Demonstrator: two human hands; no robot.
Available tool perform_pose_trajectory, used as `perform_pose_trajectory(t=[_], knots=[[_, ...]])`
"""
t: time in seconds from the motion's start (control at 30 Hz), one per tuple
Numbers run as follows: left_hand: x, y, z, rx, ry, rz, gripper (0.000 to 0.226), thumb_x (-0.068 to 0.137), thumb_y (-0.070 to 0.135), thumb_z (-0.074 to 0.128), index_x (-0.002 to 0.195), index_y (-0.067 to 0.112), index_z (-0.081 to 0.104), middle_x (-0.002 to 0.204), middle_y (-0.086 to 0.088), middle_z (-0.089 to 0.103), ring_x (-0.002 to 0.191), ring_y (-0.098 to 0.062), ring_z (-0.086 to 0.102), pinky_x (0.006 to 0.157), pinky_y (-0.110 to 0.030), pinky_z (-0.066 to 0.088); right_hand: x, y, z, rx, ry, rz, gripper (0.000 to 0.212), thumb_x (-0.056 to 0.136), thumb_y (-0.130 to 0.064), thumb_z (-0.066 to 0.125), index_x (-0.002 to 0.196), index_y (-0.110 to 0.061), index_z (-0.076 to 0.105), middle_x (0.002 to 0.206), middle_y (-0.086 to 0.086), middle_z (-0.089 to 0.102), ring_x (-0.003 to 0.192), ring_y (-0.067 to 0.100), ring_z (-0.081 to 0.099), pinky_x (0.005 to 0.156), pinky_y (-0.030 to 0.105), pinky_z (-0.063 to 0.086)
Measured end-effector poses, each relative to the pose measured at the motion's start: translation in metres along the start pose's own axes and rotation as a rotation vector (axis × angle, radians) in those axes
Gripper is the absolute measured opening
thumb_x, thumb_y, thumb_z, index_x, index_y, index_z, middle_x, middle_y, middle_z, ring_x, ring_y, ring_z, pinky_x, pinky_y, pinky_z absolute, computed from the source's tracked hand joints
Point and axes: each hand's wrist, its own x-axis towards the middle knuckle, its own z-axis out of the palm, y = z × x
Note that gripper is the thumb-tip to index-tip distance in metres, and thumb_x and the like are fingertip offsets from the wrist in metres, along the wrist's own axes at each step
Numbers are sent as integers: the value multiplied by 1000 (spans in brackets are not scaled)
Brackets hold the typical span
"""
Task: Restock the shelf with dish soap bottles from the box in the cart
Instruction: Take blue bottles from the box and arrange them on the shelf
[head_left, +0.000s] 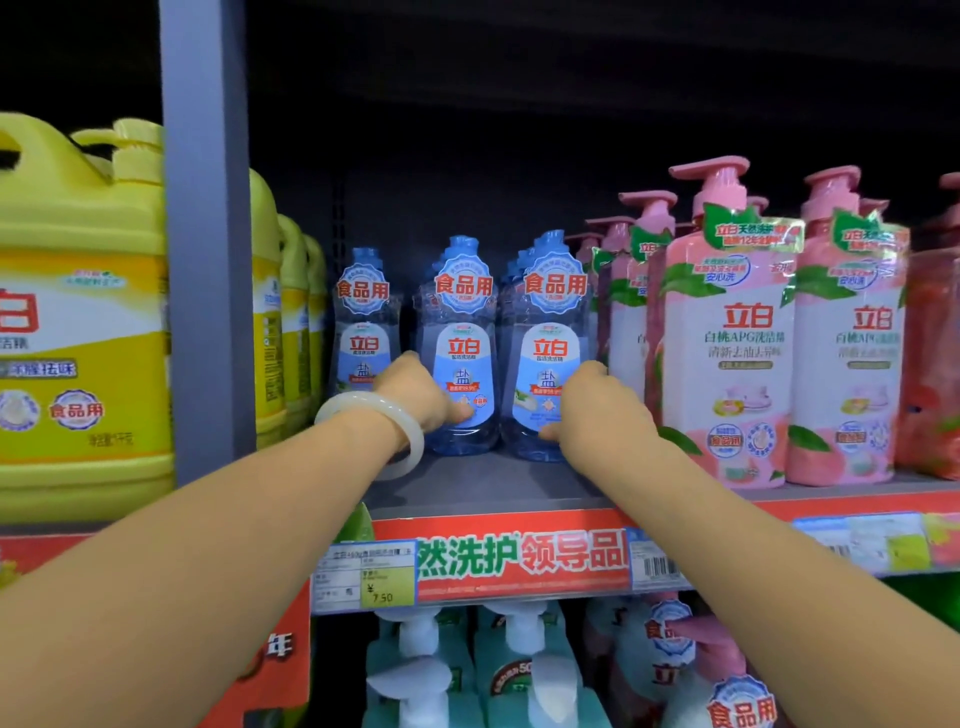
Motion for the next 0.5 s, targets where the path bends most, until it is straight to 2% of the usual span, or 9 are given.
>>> perform_pose_trajectory(t=[0.07,0.17,0.27,0.37,0.5], knots=[[3,-2,1,-1,-9,-7,61,76,25,78,125,7,46,123,-12,58,110,-31,56,94,-45,50,5,3,-1,3,-36,10,63,87,-23,67,130,7,31,129,19,51,117,30,55,81,31,44],[6,-2,-1,7,-27,-15,61,76,24,77,125,8,46,124,-12,58,111,-32,56,95,-46,50,11,7,-3,64,-61,24,59,83,-22,72,124,3,39,126,18,55,115,31,56,77,30,41],[6,-1,-2,14,-46,-41,62,78,26,76,128,8,44,126,-13,56,112,-34,55,95,-47,49,9,7,-5,34,-68,5,57,84,-23,71,124,3,40,126,17,55,114,30,56,80,31,44],[2,0,-3,56,-47,-43,61,80,29,74,129,7,44,127,-13,56,112,-33,55,95,-45,49,3,7,-6,-28,-51,-39,49,87,-25,67,121,3,45,122,16,55,111,30,57,74,30,41],[-13,6,-7,183,-66,-25,51,86,35,66,123,4,50,122,-12,59,111,-32,57,96,-38,47,-5,8,-8,-121,-32,-88,41,90,-25,64,119,1,50,121,16,56,111,32,56,72,30,36]])
